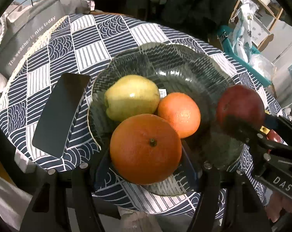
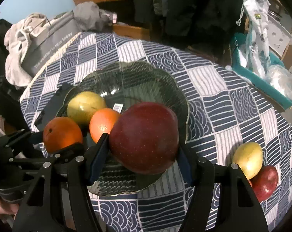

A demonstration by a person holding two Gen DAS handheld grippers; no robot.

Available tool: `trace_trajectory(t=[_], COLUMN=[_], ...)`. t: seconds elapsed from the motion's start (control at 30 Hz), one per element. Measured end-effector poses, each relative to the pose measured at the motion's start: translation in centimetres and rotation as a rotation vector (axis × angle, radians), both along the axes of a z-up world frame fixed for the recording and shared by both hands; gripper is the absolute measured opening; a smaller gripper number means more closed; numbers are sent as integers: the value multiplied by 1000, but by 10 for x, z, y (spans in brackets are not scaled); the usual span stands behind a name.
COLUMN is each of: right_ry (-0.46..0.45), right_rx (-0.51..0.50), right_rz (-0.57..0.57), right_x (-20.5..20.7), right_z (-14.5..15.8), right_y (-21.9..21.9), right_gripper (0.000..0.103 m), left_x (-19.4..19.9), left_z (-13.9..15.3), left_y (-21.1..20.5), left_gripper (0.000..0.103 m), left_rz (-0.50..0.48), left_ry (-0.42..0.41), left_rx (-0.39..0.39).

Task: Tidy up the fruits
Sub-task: 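Open the left tool over the bowl while the right tool releases the red apple into it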

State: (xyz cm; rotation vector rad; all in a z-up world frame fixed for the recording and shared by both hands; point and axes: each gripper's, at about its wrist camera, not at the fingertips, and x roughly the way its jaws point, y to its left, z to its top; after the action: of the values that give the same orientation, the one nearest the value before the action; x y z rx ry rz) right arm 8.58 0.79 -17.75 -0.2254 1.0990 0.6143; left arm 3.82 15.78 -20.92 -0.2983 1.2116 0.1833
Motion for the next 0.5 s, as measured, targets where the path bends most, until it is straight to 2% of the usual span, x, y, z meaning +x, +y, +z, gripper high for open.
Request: trace_trajectory(t=[0.27,0.5], right_ry=[41,42], right_rx=[-11,16], right_rz=[3,-6], right_x=[0,2], right_z=[-13,-9], right_y=[0,0], right_gripper=[66,66], left_x=[1,2], left_z=[-12,-16], left_y=[-1,-7], left_gripper=[69,70], left_rz=[-5,-22], left_ry=[36,52], left_rx=[-7,33])
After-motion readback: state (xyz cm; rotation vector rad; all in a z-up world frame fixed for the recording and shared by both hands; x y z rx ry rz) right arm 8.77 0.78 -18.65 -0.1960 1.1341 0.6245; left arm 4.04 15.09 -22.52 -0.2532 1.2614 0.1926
